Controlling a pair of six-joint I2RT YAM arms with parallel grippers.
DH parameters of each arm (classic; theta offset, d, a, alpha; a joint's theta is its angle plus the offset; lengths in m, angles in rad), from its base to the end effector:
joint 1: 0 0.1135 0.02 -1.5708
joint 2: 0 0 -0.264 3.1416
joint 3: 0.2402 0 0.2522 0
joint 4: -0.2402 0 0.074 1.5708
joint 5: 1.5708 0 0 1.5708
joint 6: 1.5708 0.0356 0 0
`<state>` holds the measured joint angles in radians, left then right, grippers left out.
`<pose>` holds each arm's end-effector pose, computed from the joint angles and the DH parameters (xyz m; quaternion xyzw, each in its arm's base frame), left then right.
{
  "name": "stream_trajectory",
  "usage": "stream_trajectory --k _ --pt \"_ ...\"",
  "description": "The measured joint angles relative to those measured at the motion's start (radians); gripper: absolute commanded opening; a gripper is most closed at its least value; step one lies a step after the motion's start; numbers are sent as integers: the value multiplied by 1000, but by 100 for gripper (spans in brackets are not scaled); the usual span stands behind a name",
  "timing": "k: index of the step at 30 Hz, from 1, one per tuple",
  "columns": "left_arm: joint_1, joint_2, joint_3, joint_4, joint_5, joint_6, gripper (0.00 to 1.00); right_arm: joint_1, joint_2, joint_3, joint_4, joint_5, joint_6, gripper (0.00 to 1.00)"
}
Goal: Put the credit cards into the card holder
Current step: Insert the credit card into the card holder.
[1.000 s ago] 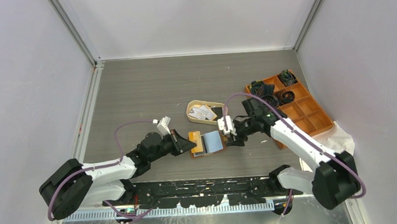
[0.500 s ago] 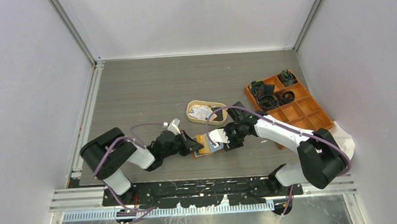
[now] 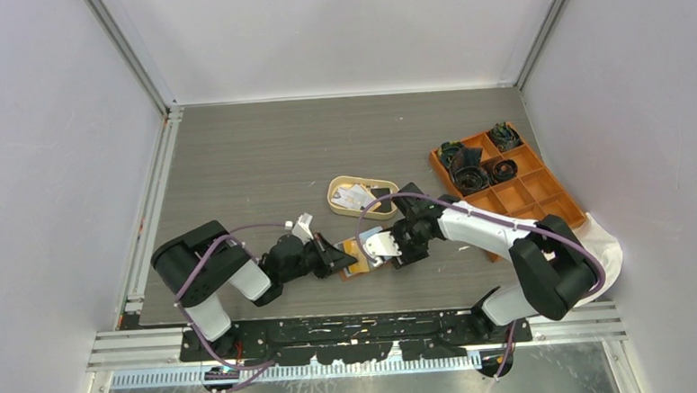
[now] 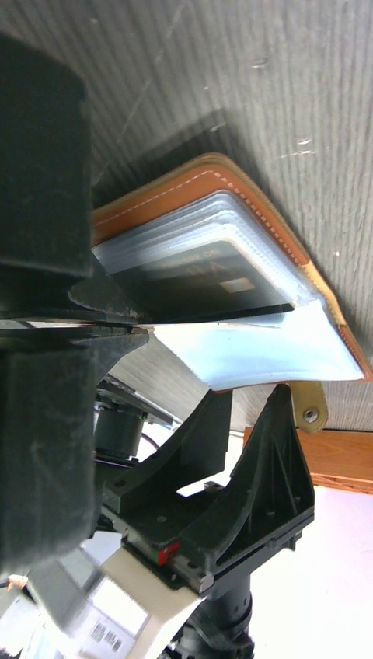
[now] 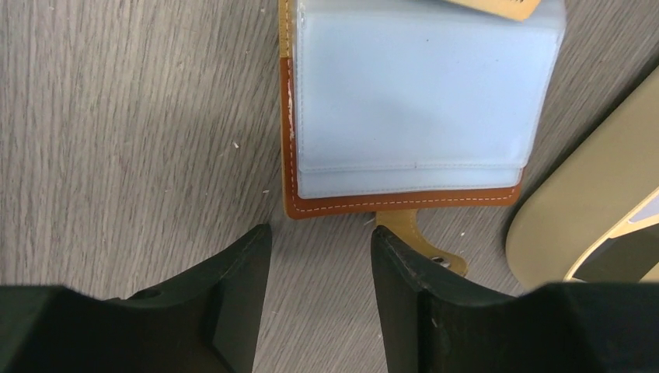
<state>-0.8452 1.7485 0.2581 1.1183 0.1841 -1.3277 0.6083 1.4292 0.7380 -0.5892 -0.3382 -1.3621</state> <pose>0.1595 -0.1896 0.0944 -0.1461 0.8108 -0.5325 0.1944 0.1906 0.1471 0.1619 -0.8263 0.5188 0.1023 0.1939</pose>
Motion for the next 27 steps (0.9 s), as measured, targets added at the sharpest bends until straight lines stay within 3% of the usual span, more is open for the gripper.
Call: stream_trajectory --k 10,27 --pt "0 -114 -26 -103 8 0 0 48 11 7 -6 13 -14 45" --pt "63 28 -19 16 132 -51 0 92 16 12 -18 39 -28 41"
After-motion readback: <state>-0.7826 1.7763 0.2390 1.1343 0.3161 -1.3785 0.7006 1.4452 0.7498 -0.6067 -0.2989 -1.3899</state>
